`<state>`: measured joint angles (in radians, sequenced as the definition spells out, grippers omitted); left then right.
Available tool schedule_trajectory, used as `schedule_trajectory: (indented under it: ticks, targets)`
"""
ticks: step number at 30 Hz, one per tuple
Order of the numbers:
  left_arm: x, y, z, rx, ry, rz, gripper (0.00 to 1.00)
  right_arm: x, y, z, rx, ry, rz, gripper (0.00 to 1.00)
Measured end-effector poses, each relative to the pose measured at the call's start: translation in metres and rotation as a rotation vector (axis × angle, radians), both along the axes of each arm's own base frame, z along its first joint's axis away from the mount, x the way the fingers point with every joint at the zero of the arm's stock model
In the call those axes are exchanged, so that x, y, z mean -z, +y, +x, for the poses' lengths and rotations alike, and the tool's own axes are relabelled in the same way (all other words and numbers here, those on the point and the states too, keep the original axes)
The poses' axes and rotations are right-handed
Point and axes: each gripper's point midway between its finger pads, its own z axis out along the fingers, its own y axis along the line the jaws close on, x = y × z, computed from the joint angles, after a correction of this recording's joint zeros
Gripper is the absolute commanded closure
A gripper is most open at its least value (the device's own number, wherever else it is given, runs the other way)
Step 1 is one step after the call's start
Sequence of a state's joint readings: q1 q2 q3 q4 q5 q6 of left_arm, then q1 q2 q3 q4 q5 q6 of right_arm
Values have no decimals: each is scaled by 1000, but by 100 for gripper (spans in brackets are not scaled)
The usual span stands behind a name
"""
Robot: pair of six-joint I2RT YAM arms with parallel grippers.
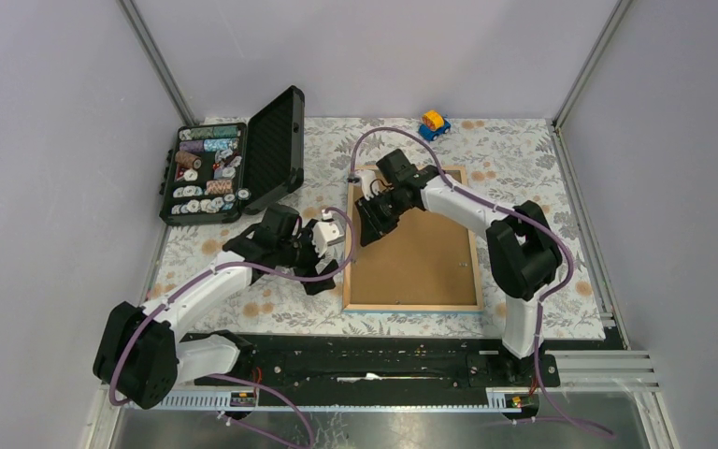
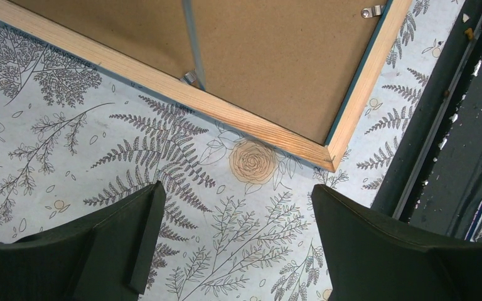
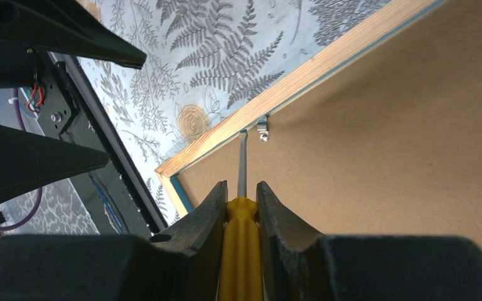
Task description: Take the photo out of the frame
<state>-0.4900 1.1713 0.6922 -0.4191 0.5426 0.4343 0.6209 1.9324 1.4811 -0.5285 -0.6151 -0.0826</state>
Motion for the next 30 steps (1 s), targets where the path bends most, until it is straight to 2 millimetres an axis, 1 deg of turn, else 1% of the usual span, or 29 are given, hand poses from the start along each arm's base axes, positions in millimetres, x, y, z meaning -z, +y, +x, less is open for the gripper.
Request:
schedule_trajectory:
  ticks: [5, 13, 15, 23, 27, 30]
  targets:
    - [0, 0, 1, 5, -7, 0, 7, 2, 5, -13, -44, -6, -19, 100]
    - [0, 0, 1, 4, -7, -1, 7, 6, 6, -16, -58, -38, -62, 100]
    - [-1, 0, 1, 2, -6, -2, 7, 5, 6, -14, -53, -50, -72, 100]
    - [-2, -2, 3, -5, -10, -11, 7, -7, 9, 6, -17, -128, -91, 100]
    - [-2, -2, 3, -6, -11, -12, 6, -4, 8, 13, -3, -144, -113, 100]
    - [-2, -2, 3, -7, -11, -11, 6, -1, 7, 12, -4, -136, -121, 100]
